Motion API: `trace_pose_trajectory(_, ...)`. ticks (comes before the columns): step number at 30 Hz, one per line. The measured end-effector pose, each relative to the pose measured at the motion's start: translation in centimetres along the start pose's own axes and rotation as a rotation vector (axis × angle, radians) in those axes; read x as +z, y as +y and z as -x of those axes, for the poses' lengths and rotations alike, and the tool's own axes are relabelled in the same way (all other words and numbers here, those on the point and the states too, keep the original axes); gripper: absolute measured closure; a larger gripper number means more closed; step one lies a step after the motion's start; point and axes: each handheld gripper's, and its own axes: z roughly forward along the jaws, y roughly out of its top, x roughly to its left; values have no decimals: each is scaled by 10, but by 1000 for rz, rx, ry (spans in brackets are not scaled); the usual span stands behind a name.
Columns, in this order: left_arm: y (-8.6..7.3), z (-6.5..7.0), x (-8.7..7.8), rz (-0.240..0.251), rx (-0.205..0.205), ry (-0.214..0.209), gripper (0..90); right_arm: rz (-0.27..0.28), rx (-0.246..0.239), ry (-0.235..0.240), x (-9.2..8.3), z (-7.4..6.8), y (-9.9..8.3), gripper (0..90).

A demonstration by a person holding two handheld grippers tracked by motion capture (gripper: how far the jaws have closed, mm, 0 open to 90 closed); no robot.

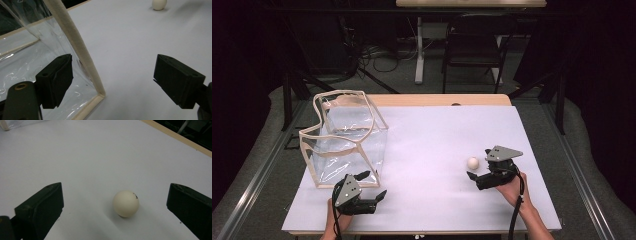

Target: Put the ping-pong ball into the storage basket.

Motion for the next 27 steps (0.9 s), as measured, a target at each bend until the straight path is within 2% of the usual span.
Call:
trace_pose_trajectory(6, 0, 0, 1, 0, 0, -4, 158, -7, 4, -2, 3, 3, 3, 5)
trace_pose_trajectory(15, 0, 0, 0, 2, 0, 0, 158, -29, 25, 2, 15, 9, 7, 4)
trace_pose_trajectory(27, 0, 0, 0, -4, 6, -2, 158, -61, 30, 6, 31, 15, 7, 1)
